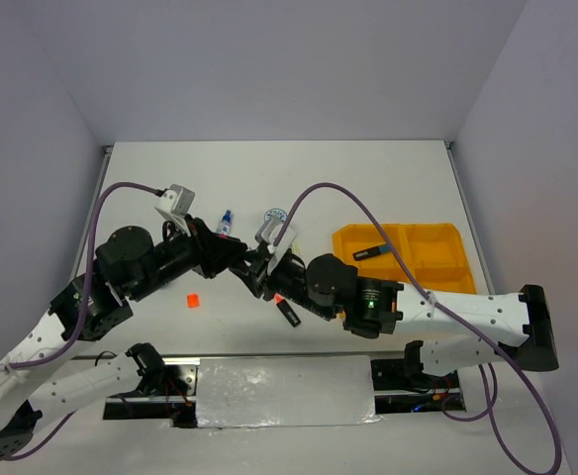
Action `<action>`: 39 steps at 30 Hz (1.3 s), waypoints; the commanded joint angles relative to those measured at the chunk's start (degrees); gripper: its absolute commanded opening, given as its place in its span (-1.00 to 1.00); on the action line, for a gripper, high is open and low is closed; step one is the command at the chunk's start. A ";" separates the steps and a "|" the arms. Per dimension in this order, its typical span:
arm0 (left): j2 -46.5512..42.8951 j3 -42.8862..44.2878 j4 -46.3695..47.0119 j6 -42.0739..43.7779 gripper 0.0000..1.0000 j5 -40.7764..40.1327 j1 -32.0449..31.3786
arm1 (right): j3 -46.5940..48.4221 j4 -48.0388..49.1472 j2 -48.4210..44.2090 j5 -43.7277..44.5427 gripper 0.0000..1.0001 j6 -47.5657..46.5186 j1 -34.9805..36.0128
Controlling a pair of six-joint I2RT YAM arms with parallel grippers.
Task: Sort the stationery into containers
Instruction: Close the pen cap on the pen.
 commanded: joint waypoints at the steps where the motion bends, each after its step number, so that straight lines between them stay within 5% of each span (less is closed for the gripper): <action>1: 0.01 1.58 -0.61 -0.20 -0.75 0.61 -0.15 | 4.30 1.16 0.36 3.37 -1.00 -0.39 0.45; 2: 0.36 2.11 -0.87 -0.12 -1.00 0.79 -0.15 | 4.47 0.98 0.45 3.81 -1.00 -0.22 0.45; 8: -0.51 2.55 1.49 3.13 -1.00 3.24 -0.15 | 3.51 1.77 -0.42 2.76 -0.94 3.38 0.27; 9: -0.69 2.64 1.84 3.83 -1.00 3.68 -0.15 | 2.73 2.12 -0.86 1.89 -0.81 3.91 -0.08; 10: -0.86 2.81 2.20 4.71 -1.00 4.04 -0.15 | 2.28 2.21 -1.91 -0.82 -0.43 5.22 -0.78; 18: -0.43 6.42 2.81 9.81 -1.00 8.33 -0.15 | -2.80 1.94 -7.36 -21.02 0.32 14.09 -11.31; 26: 0.63 6.51 7.82 12.54 -1.00 21.59 -0.15 | -6.34 11.87 -9.66 -55.56 0.34 20.17 -19.51; 32: 0.45 5.10 11.95 11.84 -1.00 25.92 -0.15 | -3.70 14.07 -6.49 -59.12 0.24 22.46 -19.51; 39: 2.03 5.45 10.11 12.01 -1.00 25.31 -0.15 | -2.91 18.99 -2.71 -59.91 -0.59 24.92 -19.51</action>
